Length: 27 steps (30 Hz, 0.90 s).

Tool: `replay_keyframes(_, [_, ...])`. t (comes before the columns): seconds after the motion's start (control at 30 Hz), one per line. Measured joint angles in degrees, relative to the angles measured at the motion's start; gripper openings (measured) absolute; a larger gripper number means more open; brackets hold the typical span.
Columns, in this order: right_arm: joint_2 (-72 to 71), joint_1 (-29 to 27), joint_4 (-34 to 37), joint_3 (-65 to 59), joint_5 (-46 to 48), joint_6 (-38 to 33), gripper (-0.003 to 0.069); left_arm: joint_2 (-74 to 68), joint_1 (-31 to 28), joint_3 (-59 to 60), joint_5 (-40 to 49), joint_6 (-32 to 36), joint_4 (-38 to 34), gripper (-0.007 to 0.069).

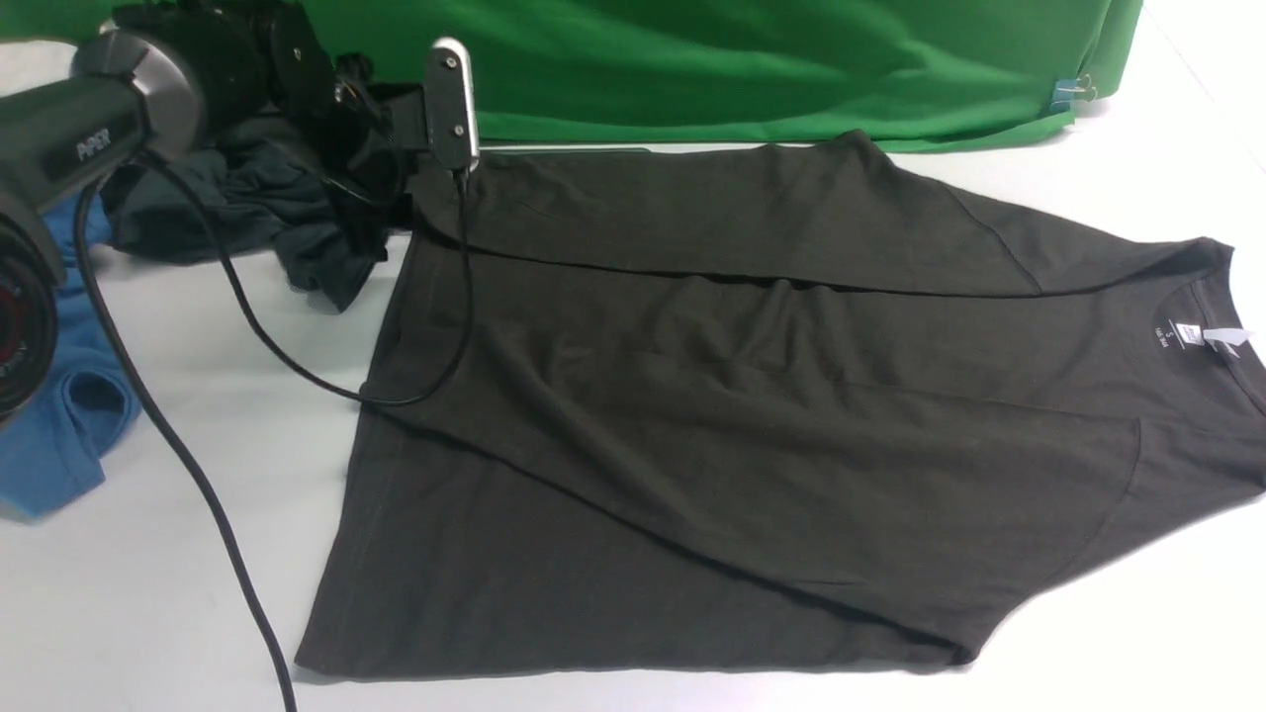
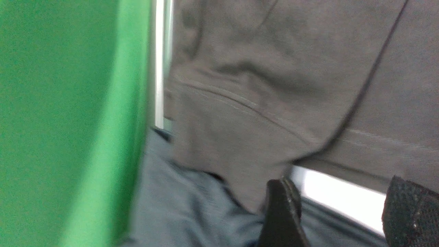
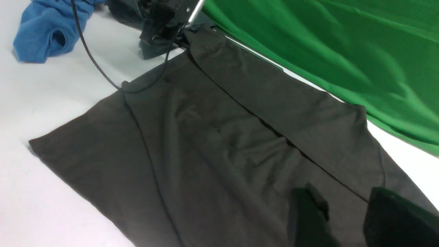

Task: Fold a long-sleeved shirt on a white desktop.
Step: 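Grab the top left corner of the dark shirt with the left gripper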

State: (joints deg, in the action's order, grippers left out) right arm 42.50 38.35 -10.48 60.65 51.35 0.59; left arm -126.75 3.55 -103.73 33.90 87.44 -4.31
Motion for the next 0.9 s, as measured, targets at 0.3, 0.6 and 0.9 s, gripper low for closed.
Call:
replay_keyframes(0.3, [0.0,0.0,-0.3,0.0,-2.1,-0.1,0.0238,-4.1,0.0,-0.1,-6.3,7.3,0.4,0.0393])
replay_keyframes(0.6, [0.0,0.0,-0.3,0.0,-2.5,-0.1,0.0238,-6.2,0.0,-0.1,-10.6,8.5,4.0,0.0393])
replay_keyframes(0.9, [0.0,0.0,-0.3,0.0,-2.5,-0.2,0.0238,-7.7,0.0,-0.2,-14.2,8.6,5.5,0.0344])
